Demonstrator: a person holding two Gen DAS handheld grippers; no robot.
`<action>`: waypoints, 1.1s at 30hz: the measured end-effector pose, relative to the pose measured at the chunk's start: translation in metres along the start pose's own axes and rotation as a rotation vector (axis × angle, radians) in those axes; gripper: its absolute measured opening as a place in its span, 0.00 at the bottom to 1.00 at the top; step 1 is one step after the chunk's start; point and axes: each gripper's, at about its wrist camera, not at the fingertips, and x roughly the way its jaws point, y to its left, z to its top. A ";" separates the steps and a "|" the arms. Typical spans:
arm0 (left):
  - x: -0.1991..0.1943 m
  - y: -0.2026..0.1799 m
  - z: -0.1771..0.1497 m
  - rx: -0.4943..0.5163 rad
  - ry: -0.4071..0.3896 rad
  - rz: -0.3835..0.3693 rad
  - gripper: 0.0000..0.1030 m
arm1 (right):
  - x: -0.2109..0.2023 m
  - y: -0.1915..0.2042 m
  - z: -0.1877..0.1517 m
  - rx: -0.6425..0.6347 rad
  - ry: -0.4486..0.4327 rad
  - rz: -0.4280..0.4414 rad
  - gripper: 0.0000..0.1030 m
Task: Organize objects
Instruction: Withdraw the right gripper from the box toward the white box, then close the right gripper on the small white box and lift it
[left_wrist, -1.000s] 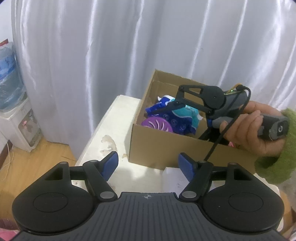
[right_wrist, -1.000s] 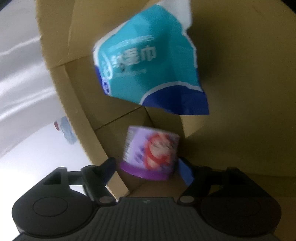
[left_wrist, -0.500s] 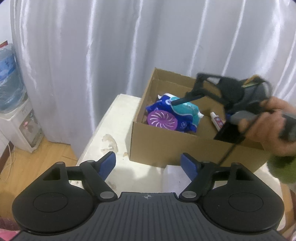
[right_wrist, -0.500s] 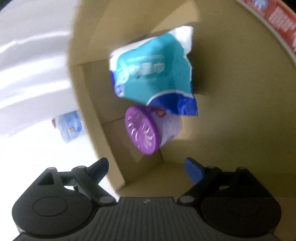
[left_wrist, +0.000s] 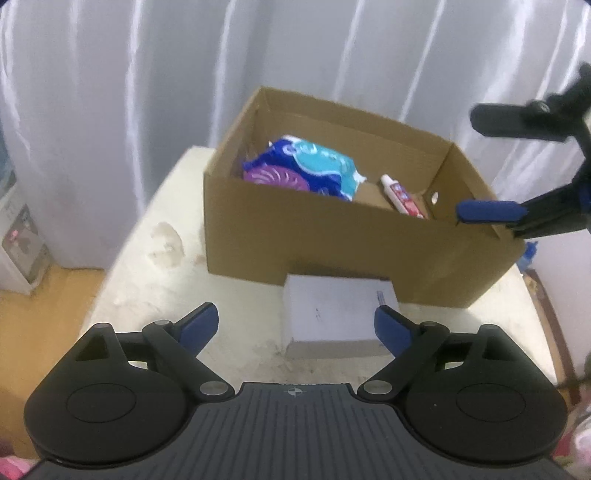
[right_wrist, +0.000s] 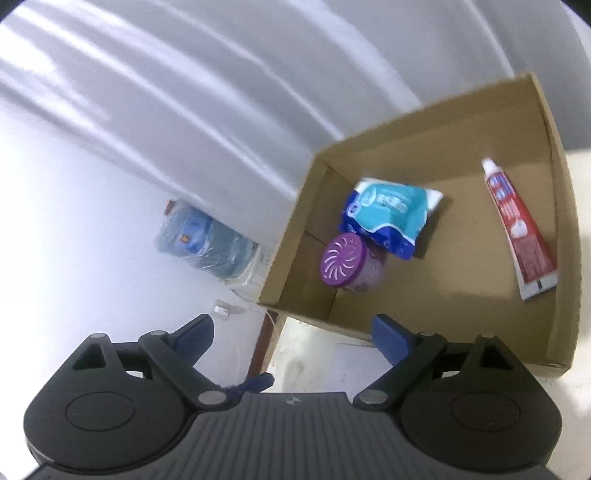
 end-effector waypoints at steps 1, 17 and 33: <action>0.002 0.001 -0.001 -0.008 0.004 -0.007 0.89 | -0.002 0.002 -0.003 -0.027 -0.013 -0.040 0.92; 0.042 -0.018 -0.015 0.085 0.068 -0.019 0.89 | 0.020 -0.041 -0.063 -0.043 0.060 -0.196 0.65; 0.054 -0.027 -0.016 0.105 0.052 -0.081 0.89 | 0.057 -0.063 -0.061 0.035 0.086 -0.204 0.53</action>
